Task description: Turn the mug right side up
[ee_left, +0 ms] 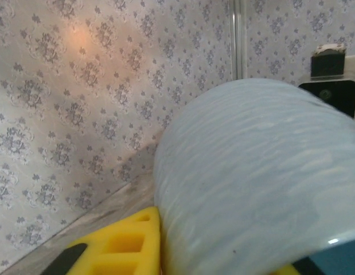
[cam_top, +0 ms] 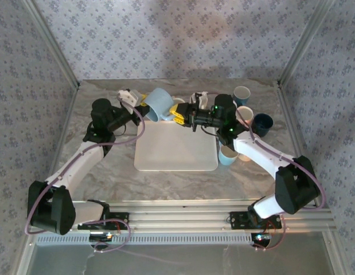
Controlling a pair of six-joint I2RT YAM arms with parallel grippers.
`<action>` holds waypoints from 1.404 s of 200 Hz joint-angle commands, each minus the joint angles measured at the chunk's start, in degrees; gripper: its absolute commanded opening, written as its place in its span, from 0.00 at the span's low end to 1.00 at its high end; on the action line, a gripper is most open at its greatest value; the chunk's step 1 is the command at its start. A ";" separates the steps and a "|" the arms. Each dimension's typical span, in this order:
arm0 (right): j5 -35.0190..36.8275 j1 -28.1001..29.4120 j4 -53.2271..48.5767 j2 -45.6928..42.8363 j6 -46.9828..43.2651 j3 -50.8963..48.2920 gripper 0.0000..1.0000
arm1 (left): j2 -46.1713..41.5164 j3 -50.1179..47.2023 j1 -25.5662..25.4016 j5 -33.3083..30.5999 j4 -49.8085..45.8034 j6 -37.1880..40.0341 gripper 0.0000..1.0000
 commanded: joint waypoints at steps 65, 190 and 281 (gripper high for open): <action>3.54 -1.67 10.73 -1.58 6.08 -3.57 0.07 | -3.36 1.74 -0.23 6.85 -6.12 2.40 0.00; 18.96 -5.52 -7.64 -12.60 -6.24 -11.57 1.00 | -6.27 0.72 -0.10 -1.89 -13.02 -1.72 0.00; 45.42 -5.29 -37.06 -36.38 -55.11 -12.88 1.00 | -3.08 19.07 0.51 -17.53 -54.16 -26.04 0.00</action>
